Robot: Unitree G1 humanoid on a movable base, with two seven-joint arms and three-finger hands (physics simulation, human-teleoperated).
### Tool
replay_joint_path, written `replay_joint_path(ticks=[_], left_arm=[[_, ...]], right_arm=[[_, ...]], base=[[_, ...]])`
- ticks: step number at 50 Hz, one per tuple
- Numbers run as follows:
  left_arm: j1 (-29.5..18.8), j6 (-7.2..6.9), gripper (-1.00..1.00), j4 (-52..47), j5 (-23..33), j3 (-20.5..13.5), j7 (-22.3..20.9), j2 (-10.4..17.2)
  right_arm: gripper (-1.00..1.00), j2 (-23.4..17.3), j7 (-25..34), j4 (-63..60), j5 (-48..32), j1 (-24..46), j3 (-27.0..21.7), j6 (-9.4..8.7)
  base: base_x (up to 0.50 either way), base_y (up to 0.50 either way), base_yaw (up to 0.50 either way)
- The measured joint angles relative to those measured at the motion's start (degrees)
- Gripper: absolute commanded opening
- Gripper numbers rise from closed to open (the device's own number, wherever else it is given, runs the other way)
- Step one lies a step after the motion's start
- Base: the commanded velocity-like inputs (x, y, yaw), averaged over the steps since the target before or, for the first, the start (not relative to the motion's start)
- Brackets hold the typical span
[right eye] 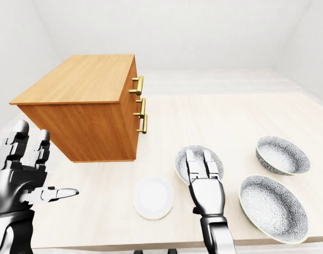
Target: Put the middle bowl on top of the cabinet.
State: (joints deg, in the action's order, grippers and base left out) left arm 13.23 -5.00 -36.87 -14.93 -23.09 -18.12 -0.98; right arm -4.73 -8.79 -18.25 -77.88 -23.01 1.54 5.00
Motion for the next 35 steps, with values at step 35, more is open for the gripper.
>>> replay_joint_path(ticks=[35], left_arm=[[0.8, 0.0, 1.0, -1.6, -0.2, -0.8, -0.6, -0.7]], right_arm=[[1.0, -1.7, -2.9, 8.0, 1.2, 3.4, 0.9, 0.0]], base=[[0.0, 0.0, 0.0]])
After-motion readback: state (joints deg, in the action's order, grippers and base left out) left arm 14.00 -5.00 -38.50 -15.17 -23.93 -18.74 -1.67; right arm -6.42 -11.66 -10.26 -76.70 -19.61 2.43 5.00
